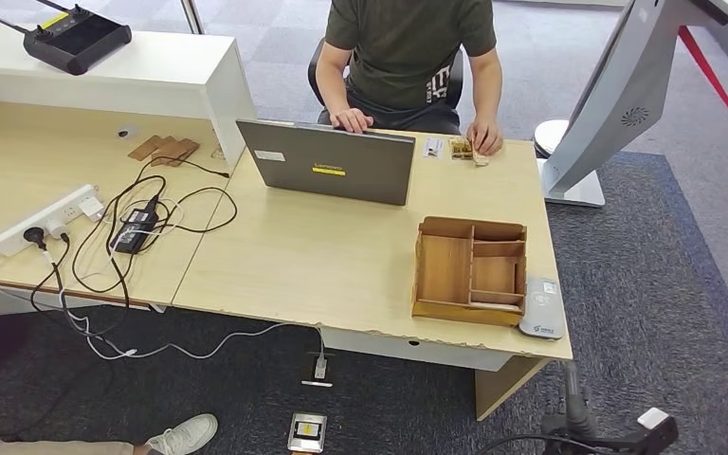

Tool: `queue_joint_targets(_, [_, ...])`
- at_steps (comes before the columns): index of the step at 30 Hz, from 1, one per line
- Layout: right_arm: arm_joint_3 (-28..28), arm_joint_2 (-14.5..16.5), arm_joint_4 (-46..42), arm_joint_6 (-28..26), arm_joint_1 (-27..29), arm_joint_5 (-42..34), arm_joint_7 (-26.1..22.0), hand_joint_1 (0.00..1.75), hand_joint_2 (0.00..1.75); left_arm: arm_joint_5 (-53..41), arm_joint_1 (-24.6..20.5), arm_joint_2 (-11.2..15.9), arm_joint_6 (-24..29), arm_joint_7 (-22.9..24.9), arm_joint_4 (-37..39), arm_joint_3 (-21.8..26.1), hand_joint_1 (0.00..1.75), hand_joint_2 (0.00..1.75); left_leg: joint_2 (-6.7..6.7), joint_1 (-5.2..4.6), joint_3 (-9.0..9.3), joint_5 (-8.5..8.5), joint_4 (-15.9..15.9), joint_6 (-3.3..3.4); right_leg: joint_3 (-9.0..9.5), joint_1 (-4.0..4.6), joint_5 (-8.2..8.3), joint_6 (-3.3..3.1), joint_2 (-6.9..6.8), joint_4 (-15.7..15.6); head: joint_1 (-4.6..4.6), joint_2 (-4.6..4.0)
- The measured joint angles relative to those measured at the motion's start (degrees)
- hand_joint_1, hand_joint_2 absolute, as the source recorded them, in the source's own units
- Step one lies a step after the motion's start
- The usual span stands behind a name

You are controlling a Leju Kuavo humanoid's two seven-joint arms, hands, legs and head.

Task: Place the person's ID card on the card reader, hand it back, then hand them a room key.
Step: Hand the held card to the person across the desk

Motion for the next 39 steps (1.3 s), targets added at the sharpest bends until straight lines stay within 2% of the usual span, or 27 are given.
queue_joint_targets(39, [2.15,-1.15,1.45,-0.77,-0.38,-0.02,0.01,0.0,1.75,-1.07,-0.01,0.0,1.01,-0.51,0.0,-0.09,0.0,1.75,0.0,0.0,0.0,0.0,0.0,0.0,-0.02,0.0,0.0,0.0,0.0,0.0,0.0,0.0])
